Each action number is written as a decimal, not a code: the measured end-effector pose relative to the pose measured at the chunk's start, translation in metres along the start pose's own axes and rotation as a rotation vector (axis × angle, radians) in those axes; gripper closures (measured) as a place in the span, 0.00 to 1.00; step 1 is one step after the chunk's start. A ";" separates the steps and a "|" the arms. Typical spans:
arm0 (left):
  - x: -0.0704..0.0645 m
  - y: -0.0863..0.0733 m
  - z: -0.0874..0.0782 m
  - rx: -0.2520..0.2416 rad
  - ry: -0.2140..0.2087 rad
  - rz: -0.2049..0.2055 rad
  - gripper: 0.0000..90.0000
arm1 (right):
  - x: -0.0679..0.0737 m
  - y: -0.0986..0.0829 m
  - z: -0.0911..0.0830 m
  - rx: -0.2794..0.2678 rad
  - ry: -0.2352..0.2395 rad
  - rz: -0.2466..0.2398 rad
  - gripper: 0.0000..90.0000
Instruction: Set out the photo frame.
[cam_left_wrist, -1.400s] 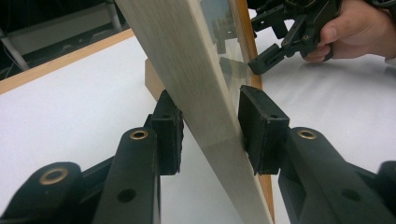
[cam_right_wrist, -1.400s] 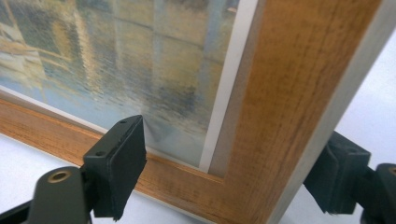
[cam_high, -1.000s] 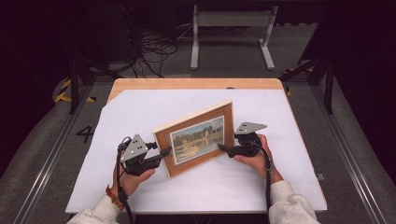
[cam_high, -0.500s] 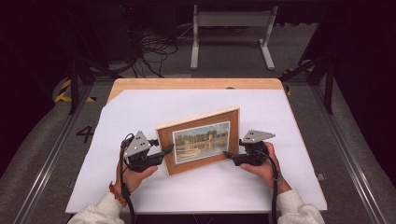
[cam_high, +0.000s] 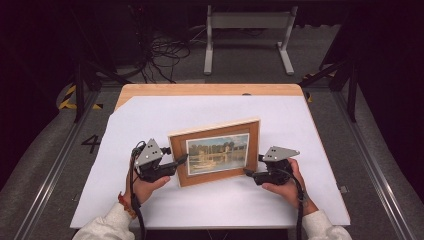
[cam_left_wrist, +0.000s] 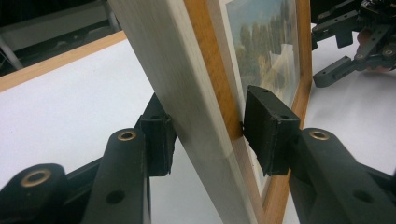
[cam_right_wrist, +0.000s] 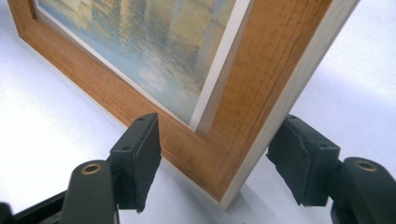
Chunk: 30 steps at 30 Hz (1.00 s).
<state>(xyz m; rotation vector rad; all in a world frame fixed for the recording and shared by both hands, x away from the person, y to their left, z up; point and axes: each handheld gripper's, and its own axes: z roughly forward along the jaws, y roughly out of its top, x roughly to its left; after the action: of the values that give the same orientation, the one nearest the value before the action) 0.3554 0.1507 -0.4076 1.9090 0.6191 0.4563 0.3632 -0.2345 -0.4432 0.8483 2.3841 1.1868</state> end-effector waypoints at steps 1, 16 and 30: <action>-0.001 0.000 0.000 0.003 0.005 0.005 0.60 | 0.000 0.000 0.000 0.000 0.001 0.000 0.39; -0.007 -0.016 -0.022 0.051 0.007 0.021 0.61 | -0.008 0.017 -0.003 -0.104 -0.007 0.044 0.35; 0.001 -0.013 -0.012 0.050 0.009 -0.022 0.70 | 0.000 0.014 -0.009 -0.073 -0.069 -0.007 0.57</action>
<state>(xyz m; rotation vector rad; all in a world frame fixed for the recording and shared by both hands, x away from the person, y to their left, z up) 0.3470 0.1643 -0.4148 1.9464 0.6616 0.4392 0.3626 -0.2335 -0.4268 0.8437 2.2724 1.2138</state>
